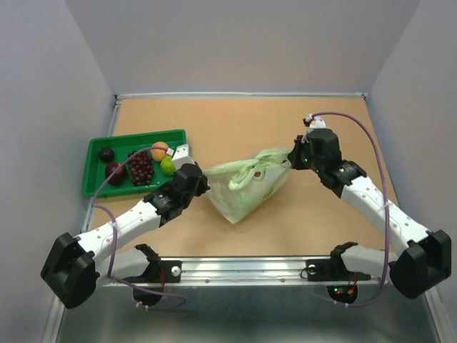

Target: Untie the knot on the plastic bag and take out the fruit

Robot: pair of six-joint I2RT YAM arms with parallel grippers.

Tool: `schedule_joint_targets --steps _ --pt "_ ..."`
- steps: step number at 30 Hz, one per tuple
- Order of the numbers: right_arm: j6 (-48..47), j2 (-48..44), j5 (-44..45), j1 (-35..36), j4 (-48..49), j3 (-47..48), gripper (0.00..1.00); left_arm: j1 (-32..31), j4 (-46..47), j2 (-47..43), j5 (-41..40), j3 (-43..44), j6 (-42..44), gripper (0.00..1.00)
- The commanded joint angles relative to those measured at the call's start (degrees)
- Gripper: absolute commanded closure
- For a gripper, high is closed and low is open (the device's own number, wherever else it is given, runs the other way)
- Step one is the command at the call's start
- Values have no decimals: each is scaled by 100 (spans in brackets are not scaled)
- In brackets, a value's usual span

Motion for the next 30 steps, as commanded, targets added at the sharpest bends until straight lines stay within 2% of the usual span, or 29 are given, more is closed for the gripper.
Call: schedule_joint_targets --steps 1,2,3,6,7,9,10,12,13,15,19,24,27,30 --pt "479 -558 -75 -137 143 -411 100 407 282 -206 -86 49 -262 100" --pt "506 -628 -394 -137 152 -586 100 416 553 -163 63 137 -192 100" --pt "523 -768 -920 -119 152 -692 100 416 704 -101 203 216 -113 95" --pt "453 -979 -1617 -32 126 -974 99 398 1232 -74 836 463 458 85" --pt "384 -1050 -1985 12 99 -1000 83 398 1285 -100 968 576 581 60" --pt "287 -1173 -2172 135 -111 -896 55 363 1268 -250 1381 683 1003 38" --pt "112 -1252 -2138 171 -234 -773 30 346 1207 -320 1487 770 1091 25" --pt "-152 -1253 -1929 241 -664 -300 13 197 926 -539 1576 858 1198 17" --pt "-414 -1157 -1814 241 -814 -123 9 118 803 -601 1419 981 1154 12" --pt "-679 -973 -1638 259 -1139 237 7 -75 434 -707 1208 1148 988 12" --pt "-1137 -253 -1663 425 -1447 958 9 -1014 -355 -401 270 1910 644 12" --pt "-1304 293 -1514 926 -1483 951 14 -1675 -1175 610 -480 2607 65 13" --pt "-1340 557 -1339 1111 -1466 881 20 -1825 -1254 1058 -603 2643 -234 16" --pt "-1314 637 -1198 1120 -1308 697 32 -1861 -1263 1348 -841 2503 -593 18"
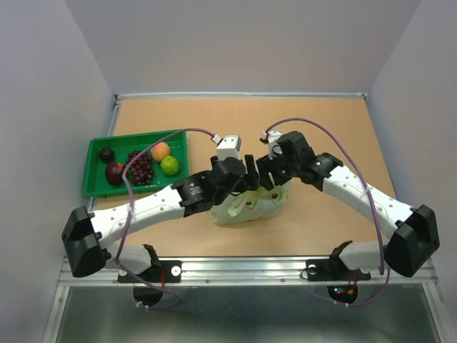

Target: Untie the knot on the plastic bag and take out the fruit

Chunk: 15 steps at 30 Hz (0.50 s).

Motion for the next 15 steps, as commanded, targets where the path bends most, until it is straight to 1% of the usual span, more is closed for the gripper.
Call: schedule_joint_targets --steps 1,2,3,4,5,6,11,15 --pt "-162 -19 304 75 177 -135 43 -31 -297 221 -633 -181 -621 19" --pt "-135 -27 357 75 229 -196 51 -31 -288 265 -703 -243 -709 19" --pt "-100 -36 410 84 308 -319 61 -40 -219 335 -748 -313 -823 19" --pt "-22 -106 488 84 352 -381 83 -40 -201 371 -809 -436 -903 20" --pt "31 -150 524 75 475 -442 93 -31 -113 423 -818 -498 -956 20" --pt "84 -229 533 84 563 -521 100 -31 -52 459 -827 -568 -1000 21" --pt "383 -799 261 110 1125 -1057 100 -31 352 678 -827 -876 -1386 22" --pt "410 -1090 129 128 1284 -1286 100 -5 590 819 -862 -1008 -1624 23"
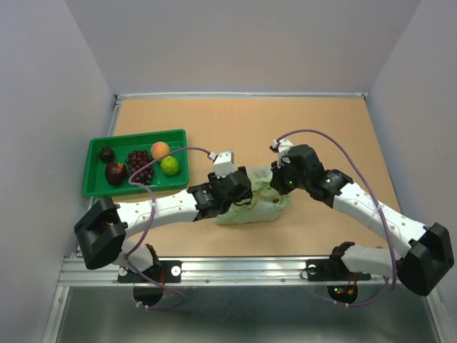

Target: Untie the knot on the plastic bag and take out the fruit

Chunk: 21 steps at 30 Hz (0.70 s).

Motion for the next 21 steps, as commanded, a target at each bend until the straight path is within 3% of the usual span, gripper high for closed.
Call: schedule_joint_targets --steps 1,4,11,15,18,21 --pt "106 -385 -181 73 616 -246 100 15 374 127 -294 -143 -441 23" --pt "53 -429 -305 82 633 -369 100 41 672 74 -286 -335 -661 23" --pt "229 -526 -287 126 712 -650 99 76 2289 -1040 -434 -1329 -1004 19" --pt "281 -596 -243 144 774 -739 100 243 2334 -1043 -444 -1418 -1154 20" --pt "290 -605 -234 161 800 -756 100 349 2352 -832 -303 -1347 -1189 24" --pt "290 -614 -147 179 818 -765 100 384 2361 -578 -154 -1242 -1145 36"
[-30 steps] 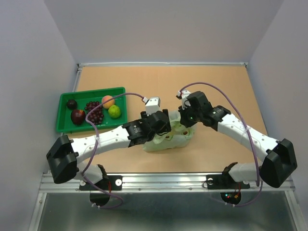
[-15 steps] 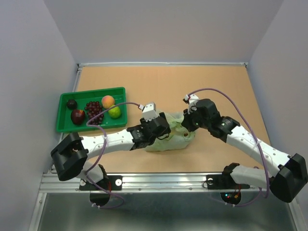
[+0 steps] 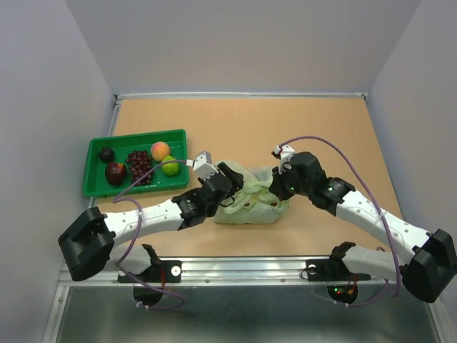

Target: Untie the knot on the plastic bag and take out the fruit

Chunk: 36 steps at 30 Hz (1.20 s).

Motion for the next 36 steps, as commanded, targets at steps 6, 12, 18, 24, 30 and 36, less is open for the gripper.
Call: schedule_joint_targets --steps 6,12,18,24,30,36 --pt "521 -170 1927 57 320 -105 99 471 -174 212 295 412 727 100" --pt "1383 -653 3504 -1269 328 132 99 2177 -991 -790 1446 772 2277 100" --pt "1463 -1084 3813 -1622 539 264 100 2820 -2002 -923 2606 1449 3615 100" --pt "910 -1110 1538 -1614 557 -16 89 2820 -1600 -871 4115 766 3607 100" --pt "409 -1445 254 -1613 40 360 18 2742 -975 -1178 4708 -185 3237 100" --pt "-224 -699 -854 -1403 -445 1547 4 2583 -1018 -1626 4787 -449 3184 100"
